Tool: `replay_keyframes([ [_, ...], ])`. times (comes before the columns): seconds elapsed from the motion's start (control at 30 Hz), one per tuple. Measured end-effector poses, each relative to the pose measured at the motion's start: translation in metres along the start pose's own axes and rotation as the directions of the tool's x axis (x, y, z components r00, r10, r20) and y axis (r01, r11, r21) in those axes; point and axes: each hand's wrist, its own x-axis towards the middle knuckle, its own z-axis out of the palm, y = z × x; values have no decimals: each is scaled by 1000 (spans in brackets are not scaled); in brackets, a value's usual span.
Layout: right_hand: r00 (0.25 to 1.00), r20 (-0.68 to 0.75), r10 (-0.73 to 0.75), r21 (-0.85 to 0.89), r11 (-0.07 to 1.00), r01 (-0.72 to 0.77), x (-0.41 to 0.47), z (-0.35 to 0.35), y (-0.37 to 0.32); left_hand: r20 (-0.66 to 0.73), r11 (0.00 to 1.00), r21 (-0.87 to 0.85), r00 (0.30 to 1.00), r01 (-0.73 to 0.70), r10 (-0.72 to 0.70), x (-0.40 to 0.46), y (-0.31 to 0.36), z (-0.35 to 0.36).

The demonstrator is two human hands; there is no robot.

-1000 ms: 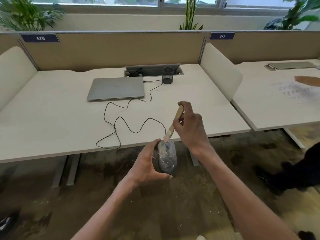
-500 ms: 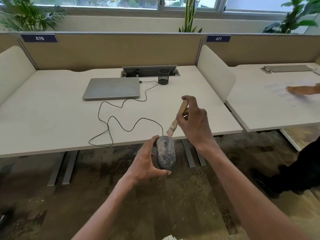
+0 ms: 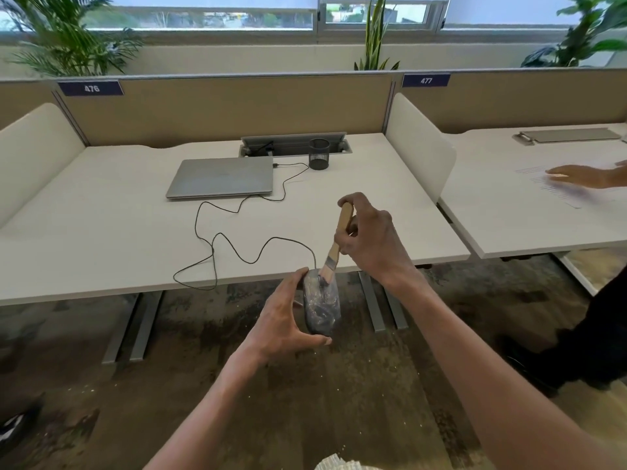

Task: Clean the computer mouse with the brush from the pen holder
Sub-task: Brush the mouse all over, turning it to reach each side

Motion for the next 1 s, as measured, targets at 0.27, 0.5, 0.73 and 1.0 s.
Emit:
replay_keyframes([
  [0.27,999,-39,-1,-19,1000,0,1,2,-5,-9,1000,-17,1000,-5,5,-2,-4,-10],
  [0.5,993,-95,72,23,997,-70,2,5,-3,-26,998,-46,999,-39,38,0,-5,-15],
  [0.73,981,-168,94,56,995,-86,0,2,-2,-18,997,-65,999,-31,30,2,-8,-13],
  [1.0,974,-137,178,34,984,-175,0,5,12,-40,997,-82,999,-12,8,2,-12,-15],
])
